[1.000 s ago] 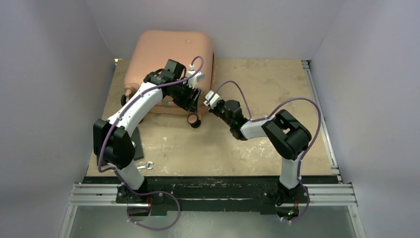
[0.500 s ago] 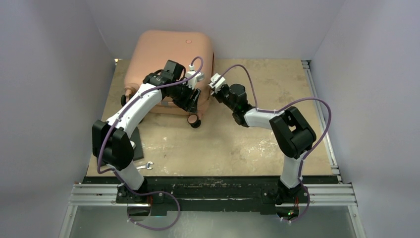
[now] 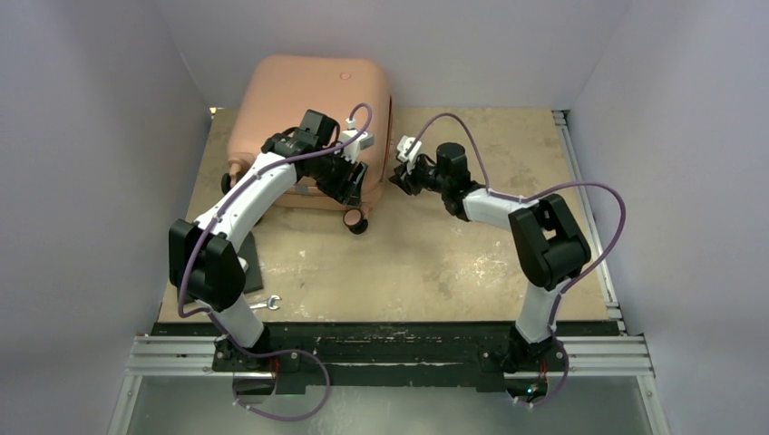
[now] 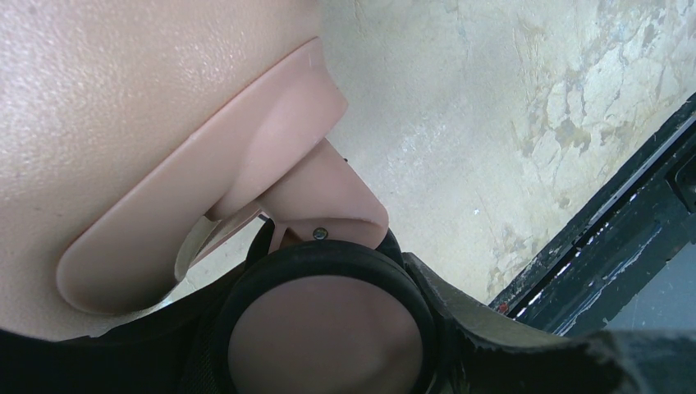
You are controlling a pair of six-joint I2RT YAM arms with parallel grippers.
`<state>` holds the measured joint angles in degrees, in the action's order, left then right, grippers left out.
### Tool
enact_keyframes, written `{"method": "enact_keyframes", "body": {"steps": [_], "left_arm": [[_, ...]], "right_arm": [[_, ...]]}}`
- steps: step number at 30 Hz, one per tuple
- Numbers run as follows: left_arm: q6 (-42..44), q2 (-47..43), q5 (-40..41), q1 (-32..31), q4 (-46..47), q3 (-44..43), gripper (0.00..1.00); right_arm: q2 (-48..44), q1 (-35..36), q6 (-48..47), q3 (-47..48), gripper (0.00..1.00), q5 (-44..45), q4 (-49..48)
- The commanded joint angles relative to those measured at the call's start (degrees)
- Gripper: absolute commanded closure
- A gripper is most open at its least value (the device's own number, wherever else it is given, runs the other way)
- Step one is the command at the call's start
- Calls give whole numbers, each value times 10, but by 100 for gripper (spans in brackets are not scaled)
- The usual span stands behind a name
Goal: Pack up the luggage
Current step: Zip the luggage at the center of the board.
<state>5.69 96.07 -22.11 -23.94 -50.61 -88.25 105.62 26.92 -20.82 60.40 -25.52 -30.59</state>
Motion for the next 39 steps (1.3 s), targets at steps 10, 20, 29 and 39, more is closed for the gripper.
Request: {"method": "enact_keyframes", "body": {"steps": [10, 20, 29, 39], "left_arm": [[4, -53, -59, 1, 20, -14, 100], [5, -59, -57, 1, 22, -12, 100], [4, -59, -59, 1, 24, -12, 100], [3, -62, -52, 1, 29, -5, 100]], "right_arm": [[116, -37, -50, 231, 57, -321, 311], [135, -53, -84, 256, 51, -364, 387], [148, -71, -138, 252, 48, -414, 423], [63, -52, -25, 116, 44, -330, 175]]}}
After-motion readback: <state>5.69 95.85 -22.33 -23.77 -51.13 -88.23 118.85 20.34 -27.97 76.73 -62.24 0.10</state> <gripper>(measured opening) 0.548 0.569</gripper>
